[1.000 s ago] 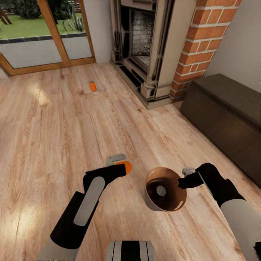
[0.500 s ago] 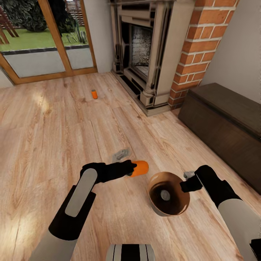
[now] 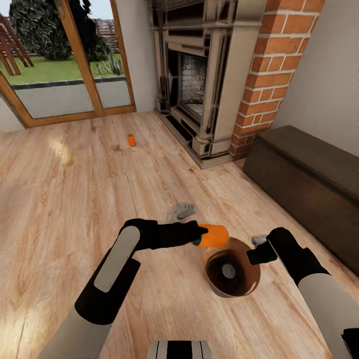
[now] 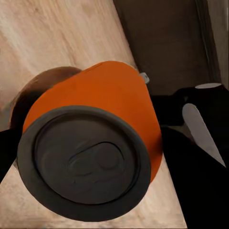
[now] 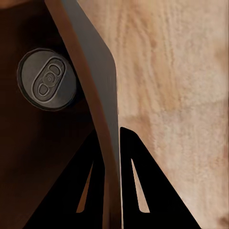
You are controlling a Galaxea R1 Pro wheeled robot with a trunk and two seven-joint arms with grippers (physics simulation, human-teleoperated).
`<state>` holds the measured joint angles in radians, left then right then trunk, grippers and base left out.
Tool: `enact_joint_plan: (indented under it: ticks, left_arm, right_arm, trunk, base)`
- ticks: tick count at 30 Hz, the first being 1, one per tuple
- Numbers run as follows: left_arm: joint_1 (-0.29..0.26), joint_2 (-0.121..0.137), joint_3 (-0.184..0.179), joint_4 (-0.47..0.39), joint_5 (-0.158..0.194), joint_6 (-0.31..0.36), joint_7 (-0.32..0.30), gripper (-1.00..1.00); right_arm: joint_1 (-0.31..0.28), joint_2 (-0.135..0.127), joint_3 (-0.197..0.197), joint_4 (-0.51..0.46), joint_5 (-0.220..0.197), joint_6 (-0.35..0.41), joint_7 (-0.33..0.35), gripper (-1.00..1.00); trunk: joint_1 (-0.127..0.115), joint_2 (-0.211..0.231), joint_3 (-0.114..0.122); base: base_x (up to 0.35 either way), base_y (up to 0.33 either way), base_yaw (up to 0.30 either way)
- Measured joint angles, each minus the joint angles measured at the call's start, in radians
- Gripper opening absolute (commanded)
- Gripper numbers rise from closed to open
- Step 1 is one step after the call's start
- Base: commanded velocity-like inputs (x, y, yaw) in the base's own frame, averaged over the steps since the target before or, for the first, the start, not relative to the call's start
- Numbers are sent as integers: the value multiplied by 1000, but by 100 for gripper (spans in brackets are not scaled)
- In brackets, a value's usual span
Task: Put the three can of soda from the living room inside the tash can in the kitchen.
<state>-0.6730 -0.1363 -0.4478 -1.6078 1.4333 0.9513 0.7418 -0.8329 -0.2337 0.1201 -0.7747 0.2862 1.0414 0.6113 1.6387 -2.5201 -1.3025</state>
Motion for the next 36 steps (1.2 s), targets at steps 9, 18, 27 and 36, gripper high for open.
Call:
enact_joint_plan:
  ticks: [9,18,27,36]
  left_arm:
    - [-66,-25,-176,51,47,13,145,-100]
    - [-81,-32,-213,159,48,10,148,-100]
    - [-83,-35,-215,231,44,-4,119,-100]
    - [-83,-34,-218,256,21,-37,86,100]
  right_arm:
    - [1,0,0,-10,0,0,0,-100]
    - [7,2,1,-42,-1,0,1,-100]
    - [14,3,2,-60,-2,0,1,-100]
    - [16,3,2,-64,1,0,2,-100]
  trunk:
    - [-4,2,35]
    - [-8,4,70]
    - [-12,6,104]
    - [-13,7,116]
  base:
    - [0,0,0]
    - [0,0,0]
    - [0,0,0]
    - [0,0,0]
